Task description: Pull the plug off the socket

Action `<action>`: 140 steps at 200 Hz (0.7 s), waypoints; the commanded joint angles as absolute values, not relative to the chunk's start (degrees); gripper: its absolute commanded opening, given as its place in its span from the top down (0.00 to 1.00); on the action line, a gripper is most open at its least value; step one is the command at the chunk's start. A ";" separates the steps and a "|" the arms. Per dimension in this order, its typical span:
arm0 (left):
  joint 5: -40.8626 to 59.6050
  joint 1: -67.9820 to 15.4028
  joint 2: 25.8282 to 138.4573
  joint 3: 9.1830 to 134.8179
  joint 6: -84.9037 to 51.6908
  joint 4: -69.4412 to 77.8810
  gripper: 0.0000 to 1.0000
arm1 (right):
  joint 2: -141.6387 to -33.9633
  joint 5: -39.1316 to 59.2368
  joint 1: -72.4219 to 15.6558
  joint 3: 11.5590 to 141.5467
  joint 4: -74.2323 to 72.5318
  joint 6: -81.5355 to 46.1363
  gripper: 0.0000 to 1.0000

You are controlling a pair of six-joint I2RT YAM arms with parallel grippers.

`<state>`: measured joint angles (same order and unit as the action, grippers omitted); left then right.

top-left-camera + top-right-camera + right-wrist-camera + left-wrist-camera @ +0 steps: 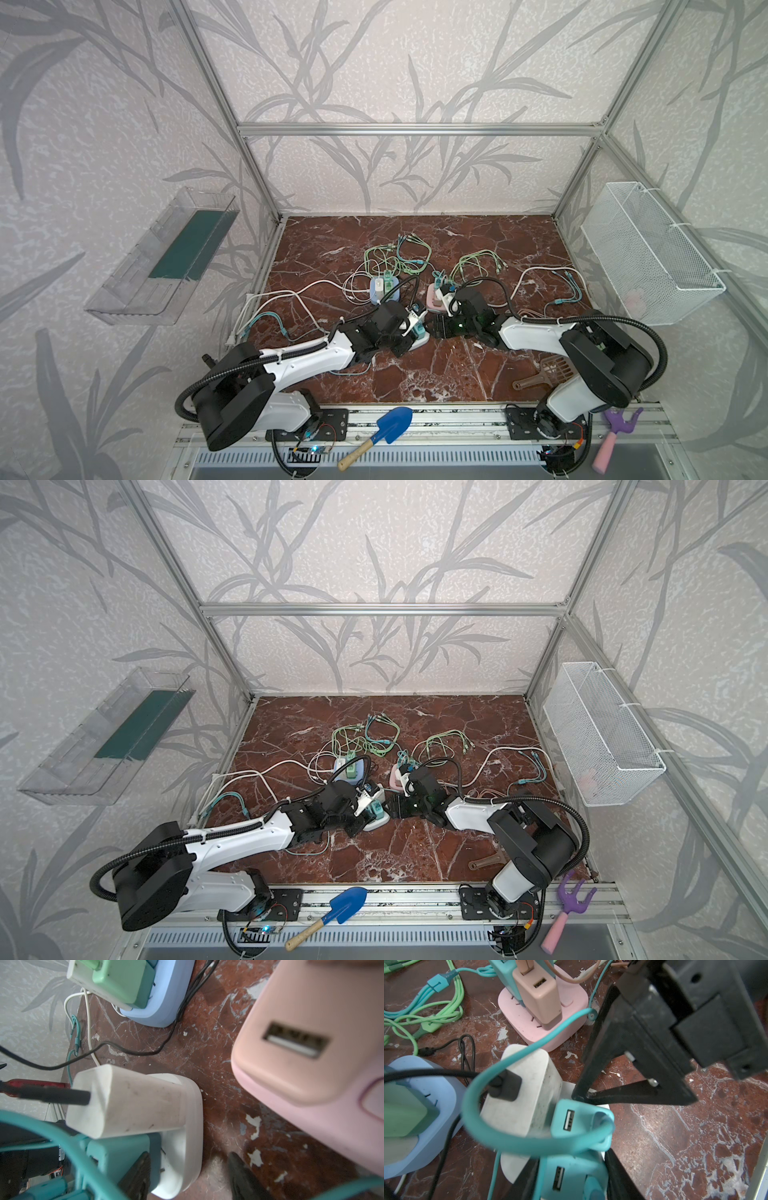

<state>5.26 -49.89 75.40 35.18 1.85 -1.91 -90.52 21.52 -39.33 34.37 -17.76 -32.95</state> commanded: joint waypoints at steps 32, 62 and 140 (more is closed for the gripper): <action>7.49 -50.71 72.89 32.97 2.78 -1.84 0.48 | -91.70 24.69 -39.83 35.86 -16.00 -31.56 0.44; 7.33 -50.71 73.81 33.13 3.52 -2.04 0.46 | -92.37 25.43 -39.65 36.25 -15.30 -31.21 0.45; 5.78 -50.71 72.69 32.13 4.82 -2.41 0.48 | -92.46 25.90 -38.78 37.27 -13.22 -30.21 0.46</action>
